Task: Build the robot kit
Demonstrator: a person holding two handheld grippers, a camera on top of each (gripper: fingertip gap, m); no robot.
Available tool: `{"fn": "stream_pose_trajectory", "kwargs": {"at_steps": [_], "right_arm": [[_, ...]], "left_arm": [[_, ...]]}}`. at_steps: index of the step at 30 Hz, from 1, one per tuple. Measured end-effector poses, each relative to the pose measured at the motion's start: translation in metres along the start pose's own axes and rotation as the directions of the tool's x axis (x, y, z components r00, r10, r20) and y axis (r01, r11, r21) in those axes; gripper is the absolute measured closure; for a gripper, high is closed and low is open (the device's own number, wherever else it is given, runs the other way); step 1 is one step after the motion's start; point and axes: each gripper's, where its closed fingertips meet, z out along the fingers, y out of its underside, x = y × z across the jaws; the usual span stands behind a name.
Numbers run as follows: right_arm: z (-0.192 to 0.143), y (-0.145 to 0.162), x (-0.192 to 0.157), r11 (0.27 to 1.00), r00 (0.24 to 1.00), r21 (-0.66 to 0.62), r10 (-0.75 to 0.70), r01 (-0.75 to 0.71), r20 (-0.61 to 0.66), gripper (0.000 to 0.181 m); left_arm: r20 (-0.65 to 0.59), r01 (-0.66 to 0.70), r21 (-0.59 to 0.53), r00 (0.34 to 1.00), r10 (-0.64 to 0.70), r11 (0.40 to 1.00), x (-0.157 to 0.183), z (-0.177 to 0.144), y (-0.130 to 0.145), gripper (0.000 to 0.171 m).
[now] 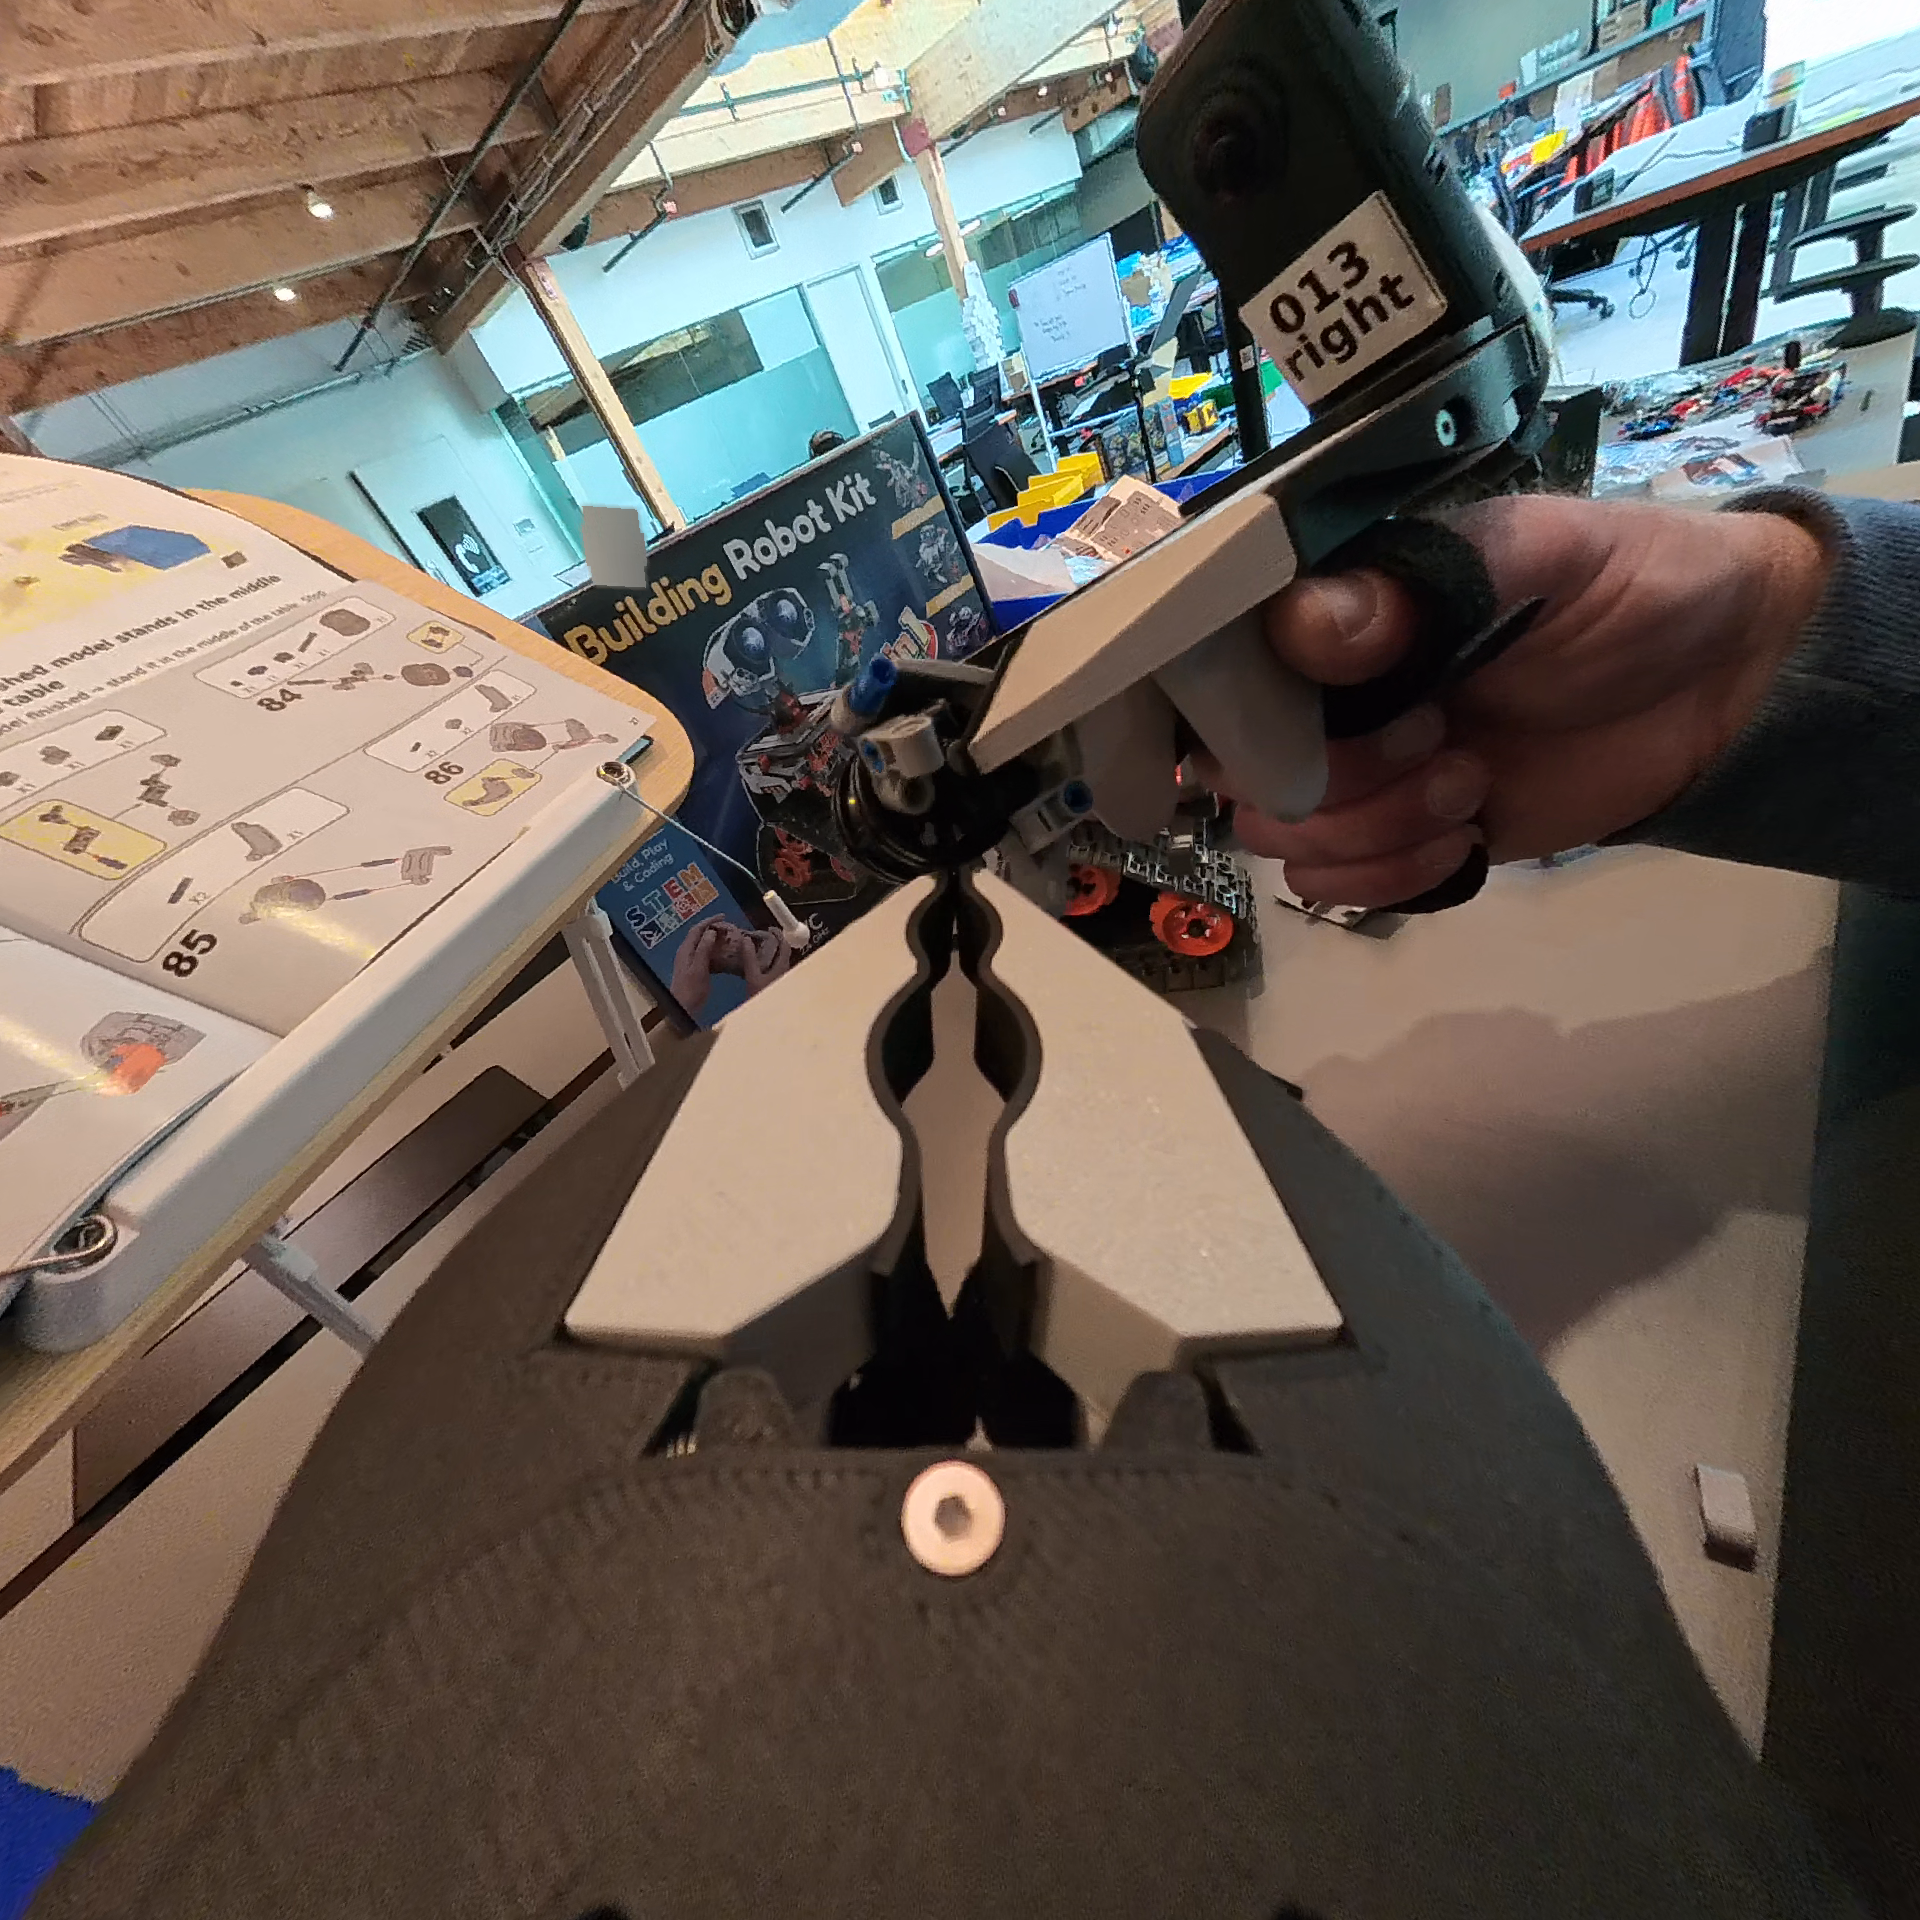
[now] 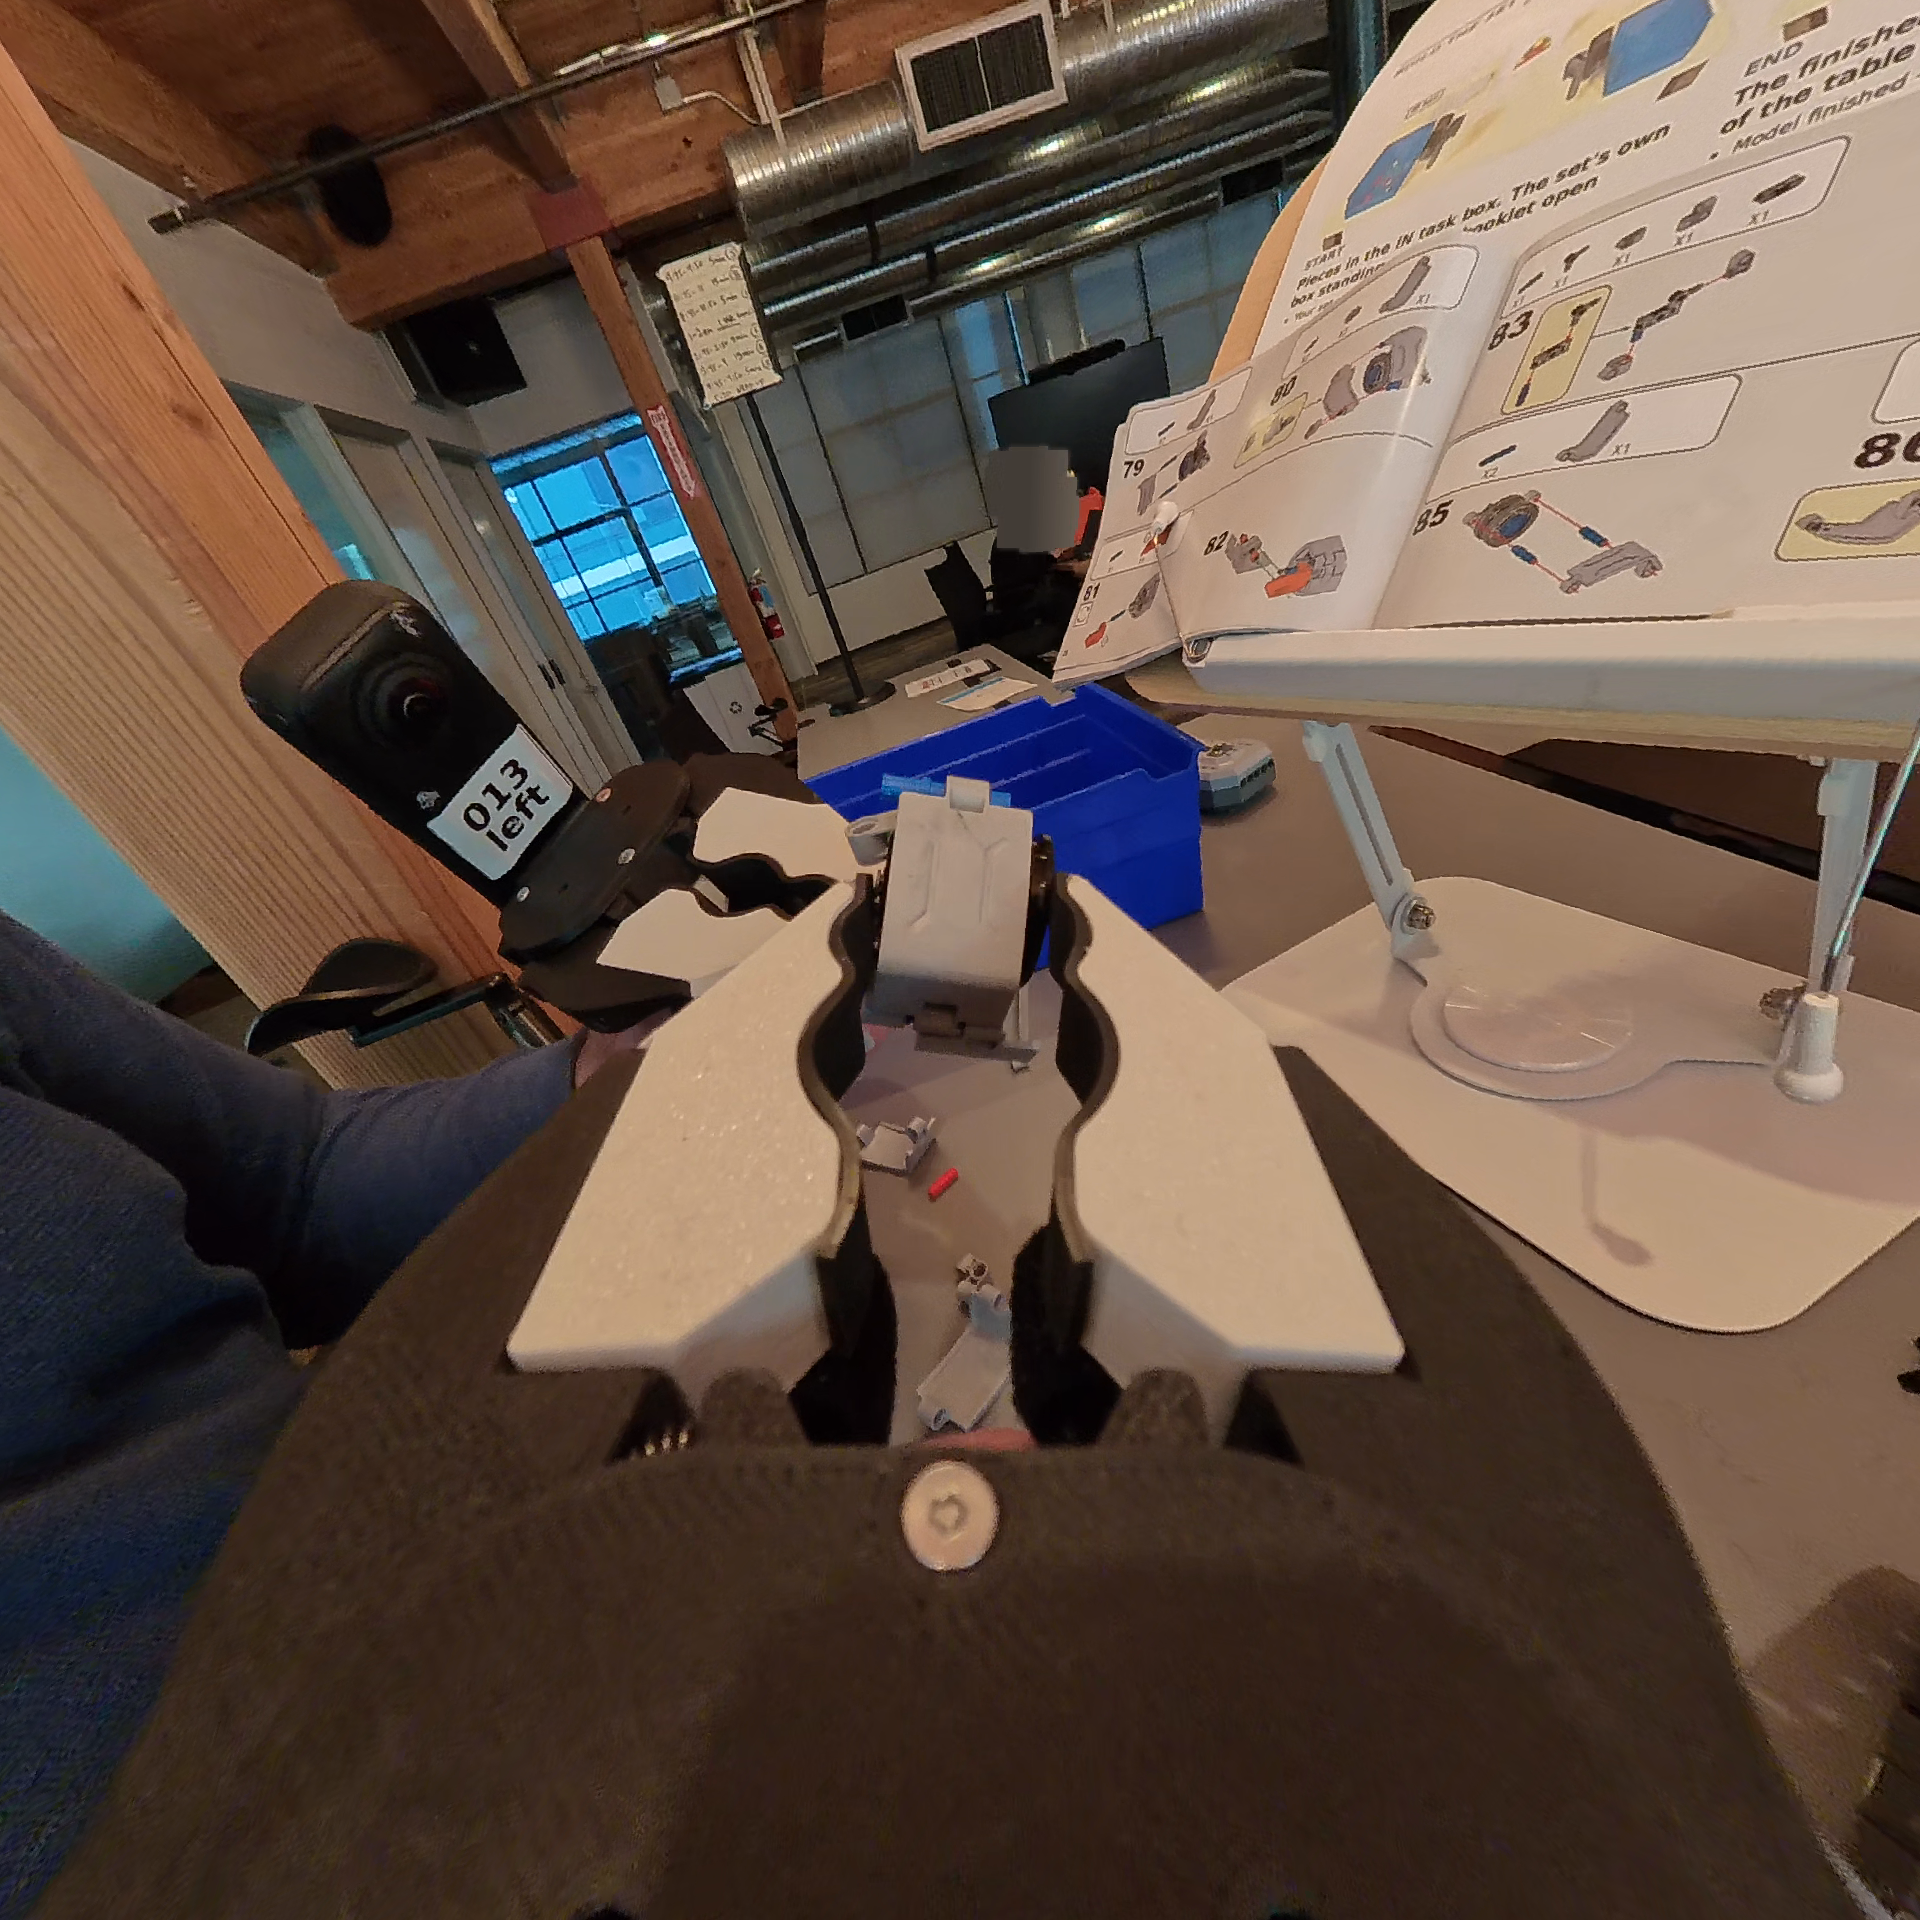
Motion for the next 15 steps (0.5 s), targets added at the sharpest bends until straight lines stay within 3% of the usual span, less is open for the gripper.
{"fn": "stream_pose_trajectory", "kwargs": {"at_steps": [6,15], "right_arm": [[-0.0014,-0.0025,0.0003,0.996,0.996,0.033,0.078,-0.079,0.044,0.151],[-0.0042,-0.0070,0.0016,0.976,0.975,0.081,0.193,-0.203,0.114,0.151]], "left_arm": [[-0.011,0.030,0.016,0.999,-0.030,0.999,-0.0025,-0.0025,-0.0020,0.171],[-0.001,0.025,0.043,1.000,-0.025,0.999,0.0000,-0.0100,-0.0099,0.137]]}}
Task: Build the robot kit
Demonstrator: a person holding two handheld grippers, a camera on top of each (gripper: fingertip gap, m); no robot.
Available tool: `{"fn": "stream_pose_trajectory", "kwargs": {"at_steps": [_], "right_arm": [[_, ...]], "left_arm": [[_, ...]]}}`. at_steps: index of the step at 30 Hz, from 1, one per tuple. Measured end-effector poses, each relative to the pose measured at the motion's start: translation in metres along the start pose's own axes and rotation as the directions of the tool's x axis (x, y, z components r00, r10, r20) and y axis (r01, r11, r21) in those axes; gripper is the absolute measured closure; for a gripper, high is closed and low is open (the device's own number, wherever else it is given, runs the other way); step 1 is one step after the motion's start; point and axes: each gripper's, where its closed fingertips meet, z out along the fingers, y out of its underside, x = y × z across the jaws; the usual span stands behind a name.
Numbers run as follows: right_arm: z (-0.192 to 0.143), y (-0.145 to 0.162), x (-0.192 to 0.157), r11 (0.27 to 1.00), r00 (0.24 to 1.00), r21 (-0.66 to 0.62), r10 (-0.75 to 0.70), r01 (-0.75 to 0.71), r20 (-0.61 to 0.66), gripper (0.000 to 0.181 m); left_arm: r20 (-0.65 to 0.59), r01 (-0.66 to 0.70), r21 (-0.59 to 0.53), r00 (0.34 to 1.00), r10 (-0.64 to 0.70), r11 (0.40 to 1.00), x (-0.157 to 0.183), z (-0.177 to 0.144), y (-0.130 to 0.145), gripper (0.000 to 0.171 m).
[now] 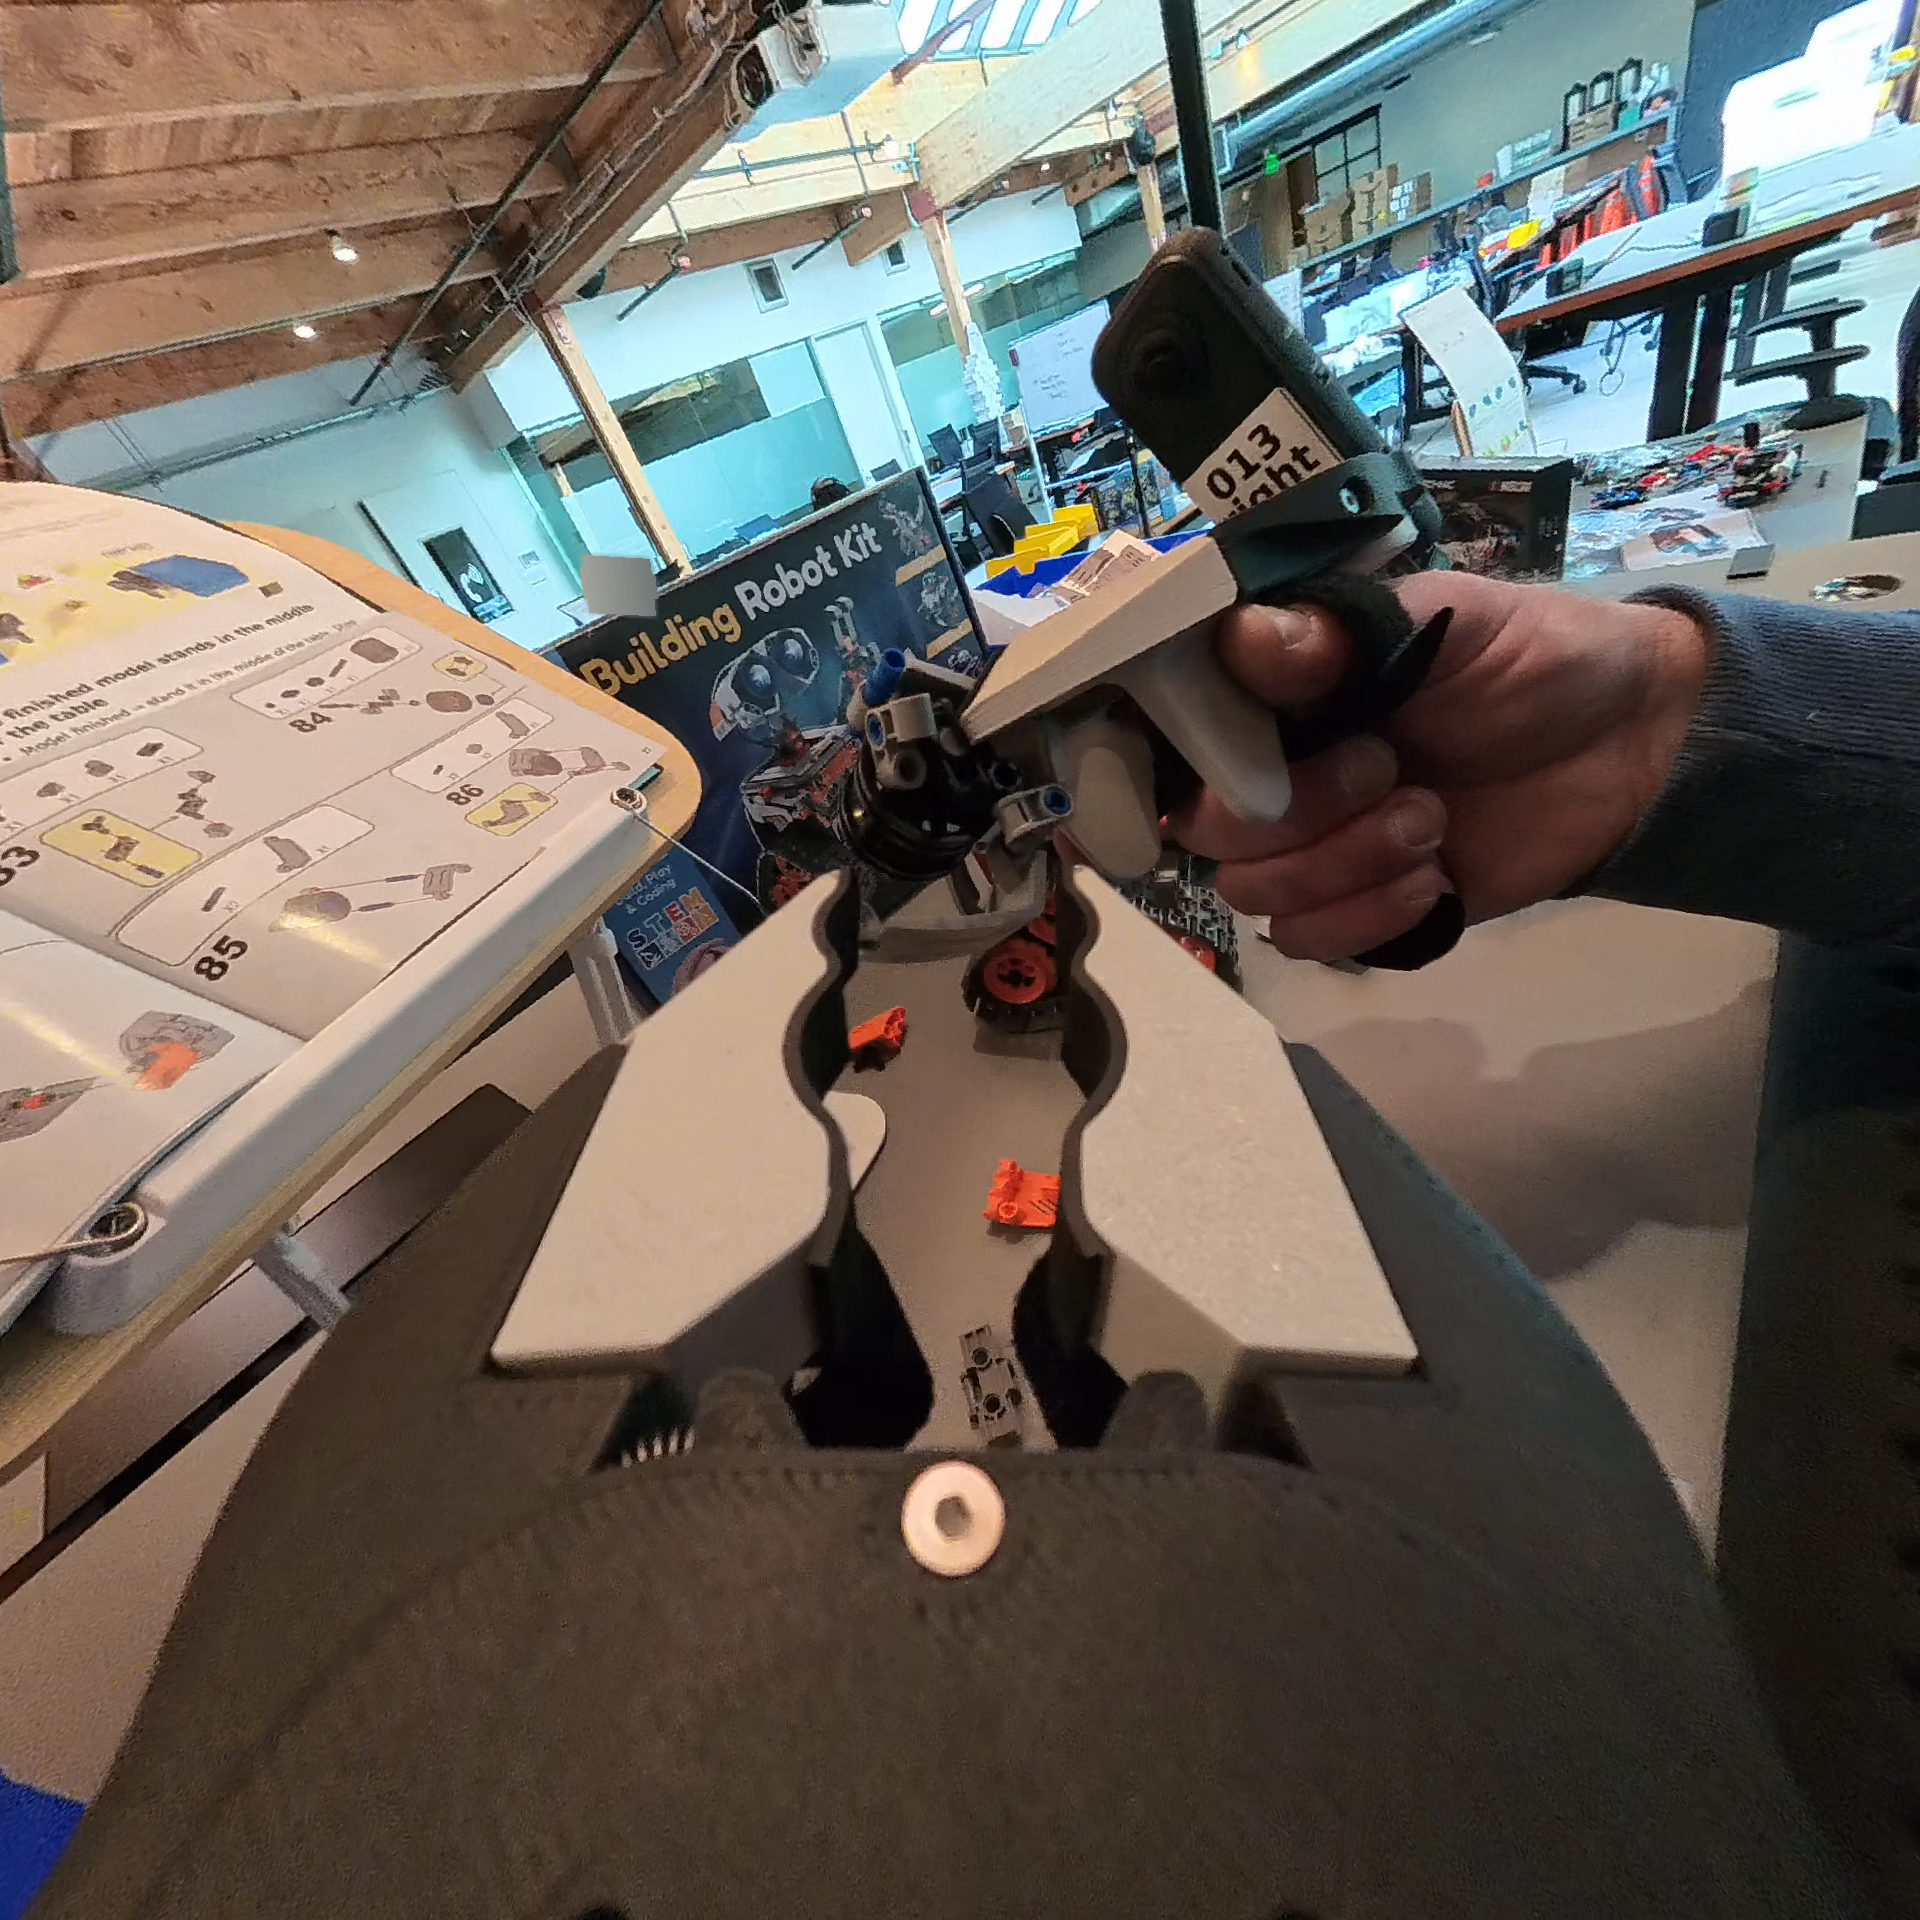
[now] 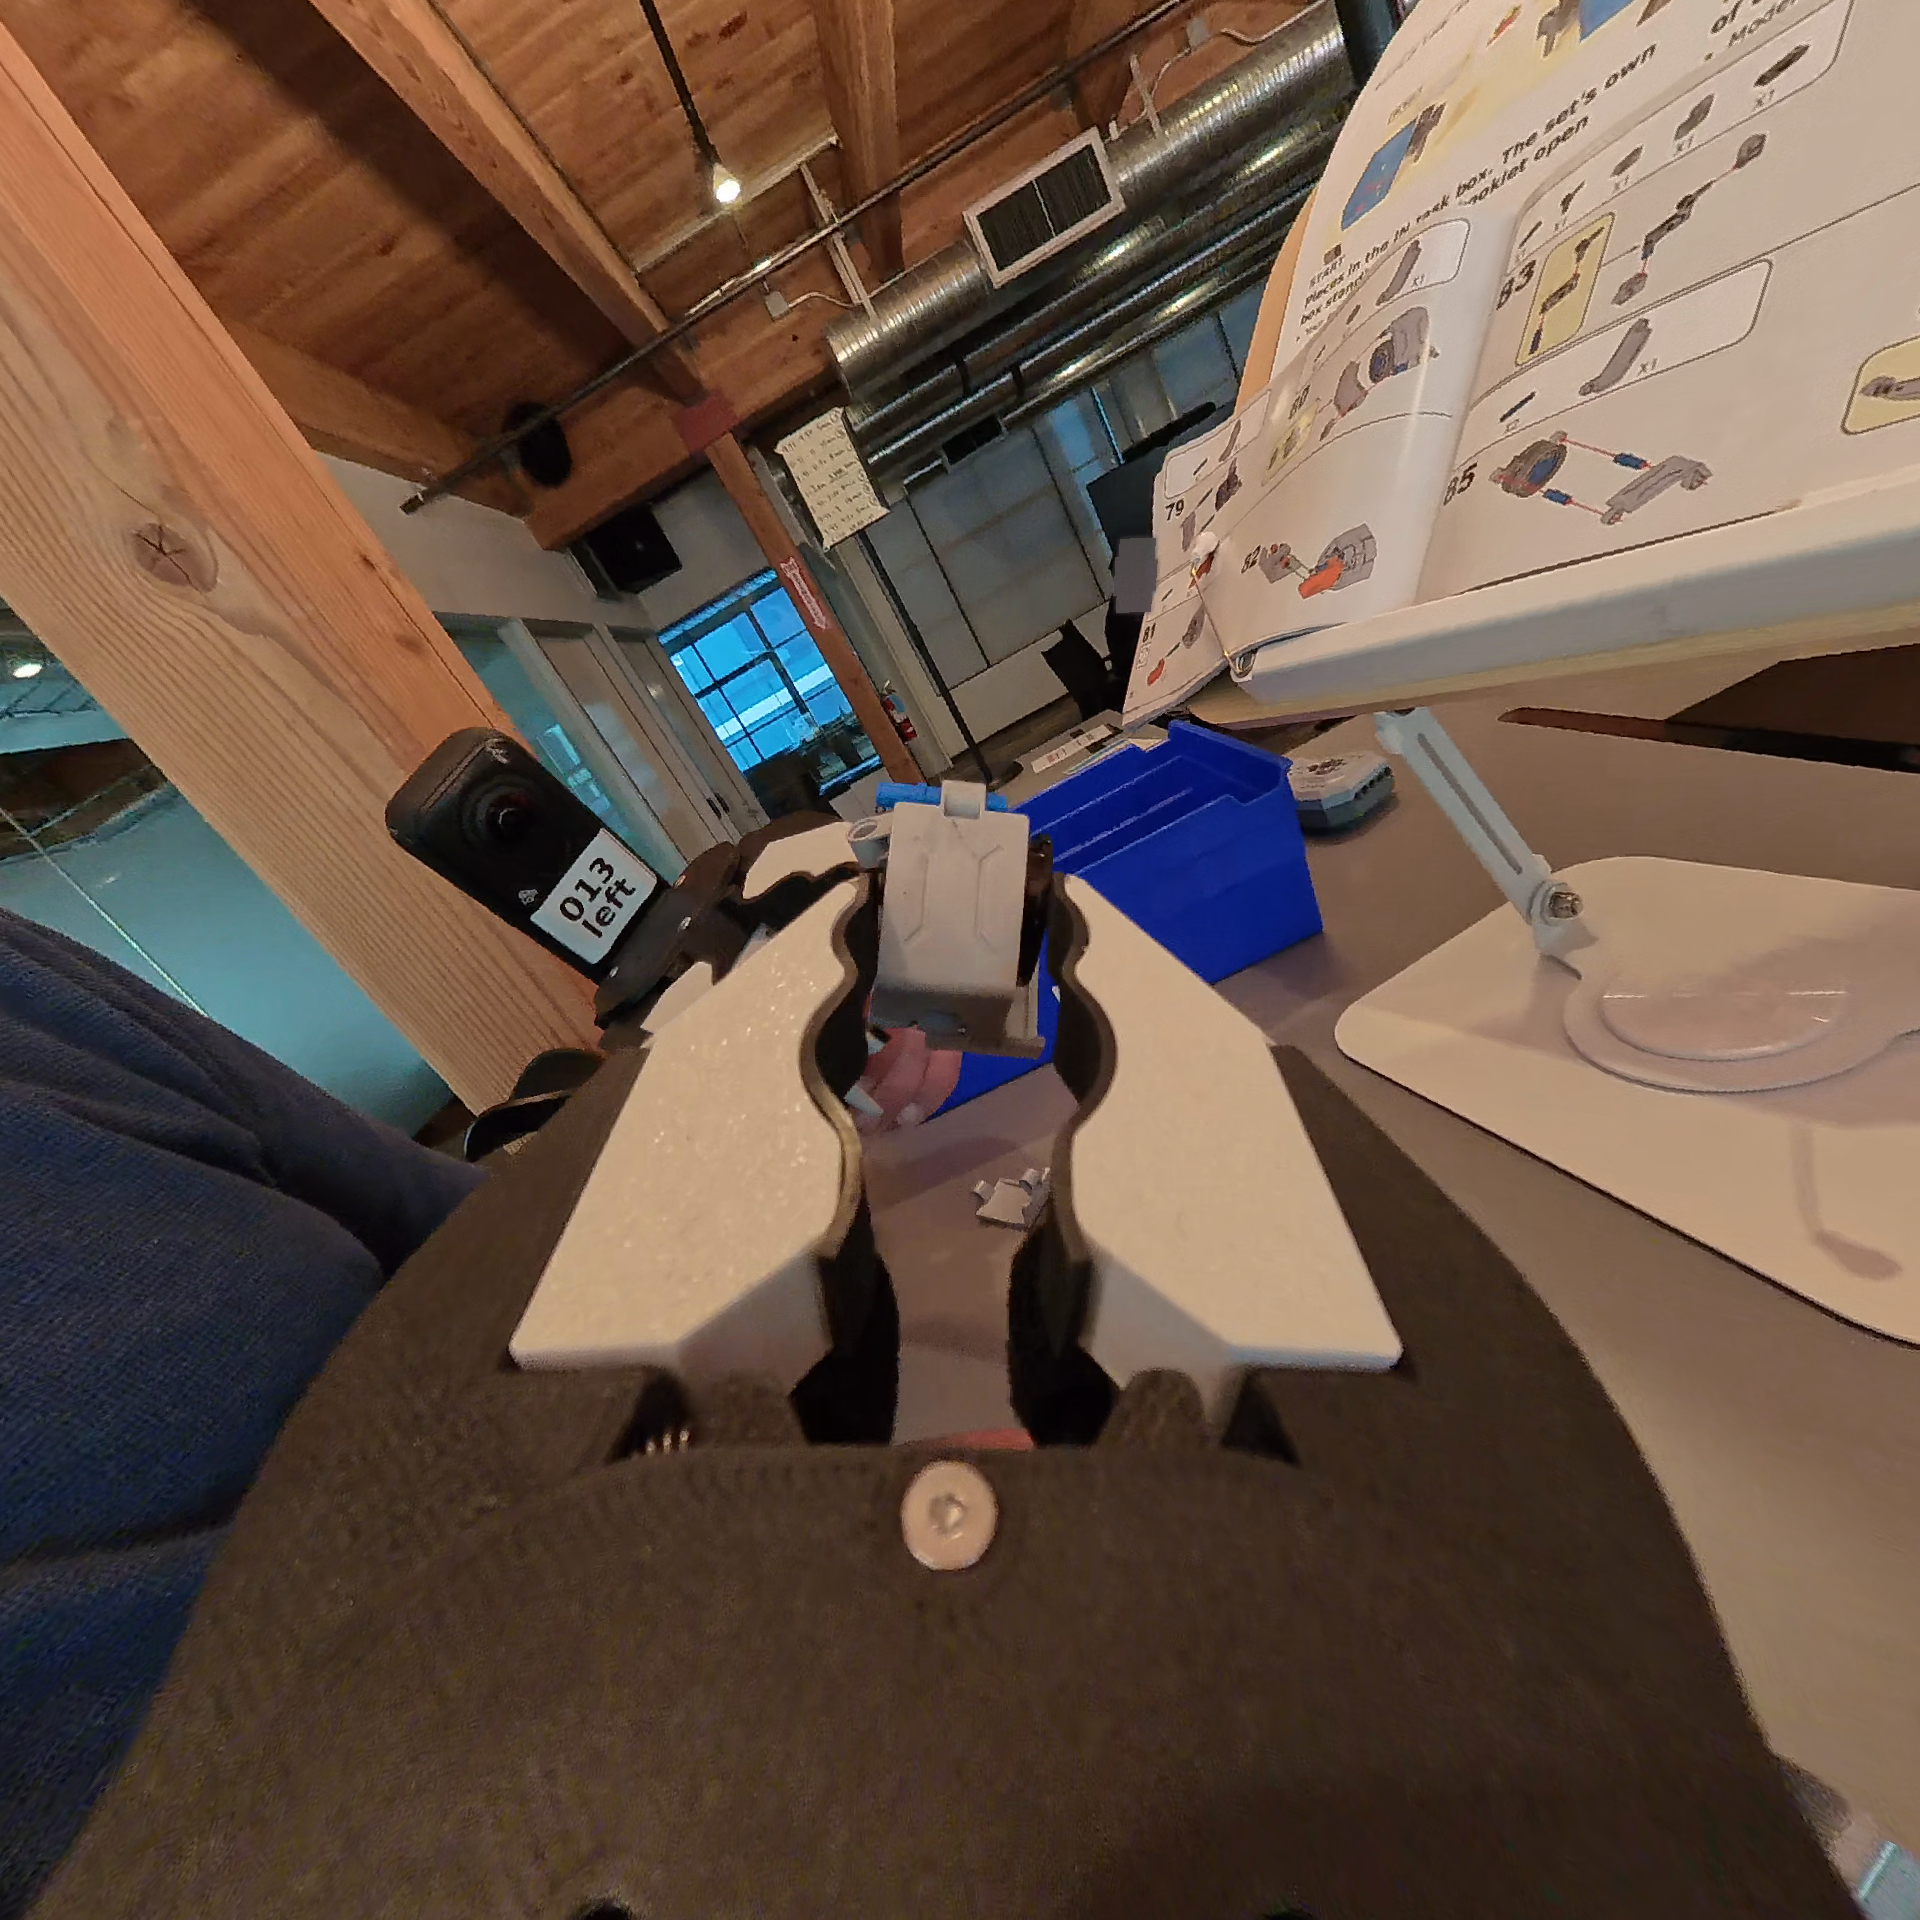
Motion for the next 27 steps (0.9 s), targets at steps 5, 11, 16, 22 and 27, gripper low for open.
{"fn": "stream_pose_trajectory", "kwargs": {"at_steps": [5,11,16,22,27], "right_arm": [[-0.001,-0.001,-0.005,1.000,1.000,-0.013,-0.022,0.022,0.013,0.151],[-0.018,0.031,-0.003,0.949,0.972,-0.248,-0.222,0.196,-0.078,0.151],[-0.049,0.084,0.002,0.855,0.953,-0.480,-0.282,0.195,-0.115,0.151],[-0.073,0.137,0.005,0.755,0.939,-0.634,-0.319,0.167,-0.132,0.151],[-0.084,0.153,0.013,0.702,0.921,-0.695,-0.357,0.155,-0.155,0.151]], "left_arm": [[0.018,0.023,-0.018,1.000,-0.023,1.000,-0.004,-0.008,0.001,0.132],[0.036,0.028,-0.141,0.999,-0.023,0.990,-0.014,-0.031,0.018,0.133],[-0.015,0.092,-0.366,0.994,-0.105,0.926,-0.009,-0.054,0.058,0.138],[-0.129,0.063,-0.603,0.976,-0.175,0.795,0.033,-0.060,0.115,0.137],[-0.149,0.051,-0.692,0.966,-0.211,0.720,0.046,-0.059,0.145,0.137]]}}
